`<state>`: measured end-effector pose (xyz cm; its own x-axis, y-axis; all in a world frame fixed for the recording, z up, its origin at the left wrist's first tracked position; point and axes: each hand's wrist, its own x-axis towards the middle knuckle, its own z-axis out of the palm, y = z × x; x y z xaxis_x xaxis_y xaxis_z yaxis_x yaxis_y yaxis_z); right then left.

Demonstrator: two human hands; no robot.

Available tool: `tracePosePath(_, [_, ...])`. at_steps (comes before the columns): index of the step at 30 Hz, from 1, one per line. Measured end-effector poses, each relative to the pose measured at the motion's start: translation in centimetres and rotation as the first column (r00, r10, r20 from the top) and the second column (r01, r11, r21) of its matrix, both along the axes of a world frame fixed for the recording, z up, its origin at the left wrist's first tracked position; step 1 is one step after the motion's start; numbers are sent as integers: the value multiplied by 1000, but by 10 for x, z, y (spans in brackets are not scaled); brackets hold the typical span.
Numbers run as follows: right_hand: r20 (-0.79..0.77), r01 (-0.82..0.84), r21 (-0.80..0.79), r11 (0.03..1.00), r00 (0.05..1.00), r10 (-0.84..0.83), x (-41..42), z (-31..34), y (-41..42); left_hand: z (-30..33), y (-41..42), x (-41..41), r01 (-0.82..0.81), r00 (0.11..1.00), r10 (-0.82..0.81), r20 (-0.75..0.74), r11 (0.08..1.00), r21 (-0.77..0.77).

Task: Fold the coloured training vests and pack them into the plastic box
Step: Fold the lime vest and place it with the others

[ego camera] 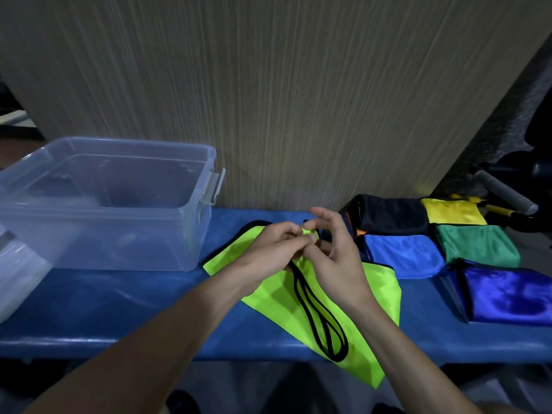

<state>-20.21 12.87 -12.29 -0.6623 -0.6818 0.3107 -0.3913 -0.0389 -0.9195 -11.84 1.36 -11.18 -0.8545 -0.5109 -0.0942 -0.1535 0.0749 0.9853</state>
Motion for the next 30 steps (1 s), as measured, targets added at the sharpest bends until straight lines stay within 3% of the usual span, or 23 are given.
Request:
tracePosePath(3, [39, -45, -23, 999, 998, 46, 1, 2, 6, -5, 0, 0, -26, 1000, 26, -15, 1000, -6])
tracePosePath(6, [51, 42, -56, 998, 998, -39, -6, 8, 13, -8, 0, 5, -124, 991, 111, -73, 972, -200])
tracePosePath(8, [-91, 91, 6, 996, 992, -90, -17, 11, 21, -8, 0, 10, -153, 987, 120, -103, 892, -425])
tracePosePath(10, [-216, 57, 78, 995, 976, -39, -26, 14, 27, -6, 2, 14, -155, 987, 102, -127, 827, -541])
tracePosePath(16, [-329, -63, 98, 993, 940, 92, -25, 18, 38, -5, 3, 17, -219, 969, 126, -213, 838, -500])
tracePosePath(20, [-181, -13, 44, 999, 983, 21, -25, 18, 38, -2, 7, 17, -222, 966, 118, -229, 834, -505])
tracePosePath(30, [-110, 59, 259, 964, 993, -31, -28, 12, 31, 2, 14, 19, -202, 970, 82, -230, 801, -564])
